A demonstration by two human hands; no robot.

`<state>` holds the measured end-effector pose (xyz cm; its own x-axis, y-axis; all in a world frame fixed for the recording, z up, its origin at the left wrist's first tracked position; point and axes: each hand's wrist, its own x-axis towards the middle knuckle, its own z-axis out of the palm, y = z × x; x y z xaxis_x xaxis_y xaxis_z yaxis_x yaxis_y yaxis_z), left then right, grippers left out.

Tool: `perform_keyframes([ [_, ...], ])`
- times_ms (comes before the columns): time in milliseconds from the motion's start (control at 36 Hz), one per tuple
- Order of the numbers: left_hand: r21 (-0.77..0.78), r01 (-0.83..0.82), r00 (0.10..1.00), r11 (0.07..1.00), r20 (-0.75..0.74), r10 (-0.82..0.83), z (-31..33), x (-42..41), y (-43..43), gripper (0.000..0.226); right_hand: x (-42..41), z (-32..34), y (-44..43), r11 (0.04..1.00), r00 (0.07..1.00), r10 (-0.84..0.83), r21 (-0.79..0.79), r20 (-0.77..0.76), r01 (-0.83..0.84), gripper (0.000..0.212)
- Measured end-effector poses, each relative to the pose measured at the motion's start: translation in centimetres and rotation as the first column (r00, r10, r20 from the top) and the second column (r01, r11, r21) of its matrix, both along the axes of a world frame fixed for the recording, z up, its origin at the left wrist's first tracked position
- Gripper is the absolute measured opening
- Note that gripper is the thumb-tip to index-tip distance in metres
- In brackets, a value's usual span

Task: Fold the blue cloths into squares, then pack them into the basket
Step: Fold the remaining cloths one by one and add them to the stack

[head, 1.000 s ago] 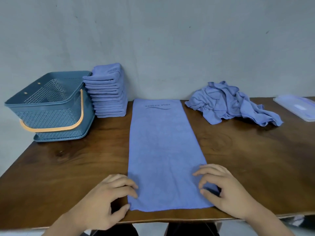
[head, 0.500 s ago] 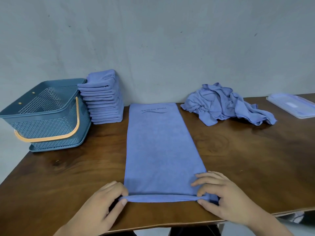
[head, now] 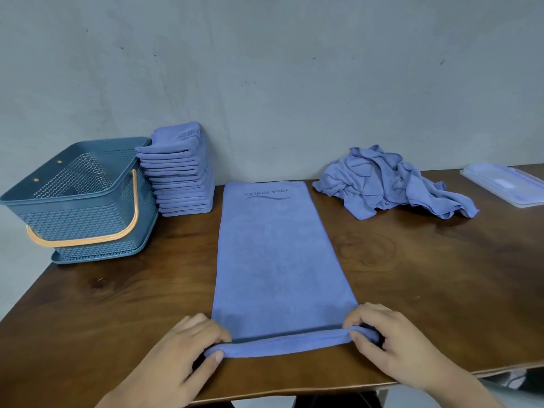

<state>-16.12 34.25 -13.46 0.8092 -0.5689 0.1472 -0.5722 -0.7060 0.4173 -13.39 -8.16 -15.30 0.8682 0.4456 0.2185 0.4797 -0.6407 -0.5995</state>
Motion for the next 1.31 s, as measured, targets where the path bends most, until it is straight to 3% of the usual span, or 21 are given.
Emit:
perform_keyframes([
  [139,0.048,0.027,0.999,0.998,0.019,-0.027,0.6,0.1,-0.4,0.003,0.1,0.2,0.0,1.000,0.999,0.011,-0.017,-0.053,-0.012,0.019],
  [194,0.060,0.012,0.999,0.998,0.032,-0.014,0.6,0.1,-0.5,0.011,0.2,0.5,0.2,1.000,0.997,0.010,-0.019,-0.079,-0.012,0.017],
  [417,0.054,-0.053,0.998,0.997,0.038,0.051,-0.4,0.5,-0.7,0.024,0.3,0.4,0.1,1.000,0.989,-0.030,-0.004,-0.143,0.030,0.045],
  [472,-0.011,-0.081,0.997,0.997,0.012,0.081,-0.7,0.6,-0.2,0.028,0.4,0.4,0.0,0.999,0.988,-0.041,0.020,-0.146,0.045,0.045],
  [583,-0.187,-0.148,0.989,0.971,-0.035,0.144,-1.1,0.6,0.4,0.011,0.3,0.4,0.0,0.981,0.983,-0.100,0.148,-0.154,0.123,0.032],
  [667,-0.288,-0.193,0.981,0.938,-0.058,0.184,-1.2,0.7,0.2,0.023,0.2,1.0,0.3,0.961,0.966,-0.123,0.215,-0.226,0.173,0.015],
  [833,-0.417,-0.291,0.957,0.861,-0.133,0.259,-1.0,0.8,0.2,0.034,0.5,2.2,0.7,0.891,0.935,-0.076,0.397,-0.345,0.219,0.019],
  [1083,-0.460,-0.364,0.930,0.810,-0.221,0.293,1.3,4.4,-0.4,0.025,4.9,3.5,3.1,0.860,0.954,-0.133,0.446,-0.271,0.246,0.022],
  [1306,-0.399,-0.420,0.905,0.815,-0.112,0.411,4.4,13.7,-0.3,0.029,14.7,4.9,4.6,0.866,0.965,-0.202,0.430,-0.165,0.255,0.028],
])
